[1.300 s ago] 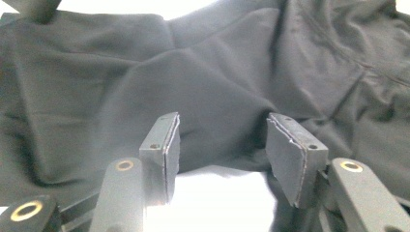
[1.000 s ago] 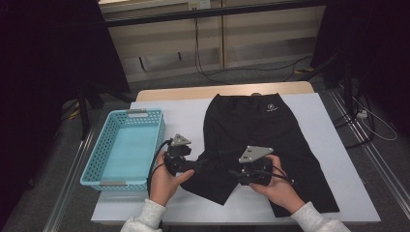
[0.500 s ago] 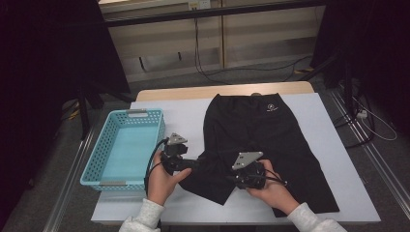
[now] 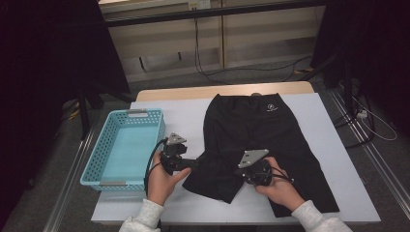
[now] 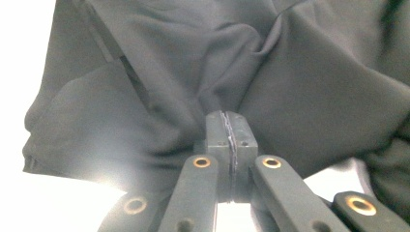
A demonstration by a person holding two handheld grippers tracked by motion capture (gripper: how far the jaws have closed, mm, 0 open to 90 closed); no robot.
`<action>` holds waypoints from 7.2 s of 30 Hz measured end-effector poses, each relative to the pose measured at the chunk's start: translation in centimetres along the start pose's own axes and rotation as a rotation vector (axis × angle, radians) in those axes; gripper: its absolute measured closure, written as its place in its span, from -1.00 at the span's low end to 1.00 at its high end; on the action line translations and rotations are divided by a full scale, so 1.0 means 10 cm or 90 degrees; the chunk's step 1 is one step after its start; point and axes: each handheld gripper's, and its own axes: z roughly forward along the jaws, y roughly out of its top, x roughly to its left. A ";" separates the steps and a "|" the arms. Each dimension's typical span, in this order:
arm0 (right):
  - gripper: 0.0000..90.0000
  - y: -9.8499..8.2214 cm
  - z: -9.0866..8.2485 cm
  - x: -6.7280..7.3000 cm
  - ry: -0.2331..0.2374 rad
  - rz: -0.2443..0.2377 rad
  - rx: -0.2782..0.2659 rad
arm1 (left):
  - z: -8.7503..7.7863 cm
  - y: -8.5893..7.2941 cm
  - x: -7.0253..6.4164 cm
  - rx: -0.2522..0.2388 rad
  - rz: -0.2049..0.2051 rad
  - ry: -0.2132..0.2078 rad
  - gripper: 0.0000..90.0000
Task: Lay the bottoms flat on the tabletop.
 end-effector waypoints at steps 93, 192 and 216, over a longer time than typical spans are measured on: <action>-0.03 0.22 0.14 0.49 0.066 -0.028 -0.079 | 0.13 -0.09 0.05 0.023 -0.018 0.040 -0.60; 0.98 0.17 -0.01 0.51 0.178 -0.073 -0.042 | 0.85 0.21 0.26 0.017 -0.067 0.063 0.43; 0.98 0.17 -0.03 0.54 0.182 -0.076 -0.046 | 0.72 0.41 0.25 0.029 -0.091 0.048 1.00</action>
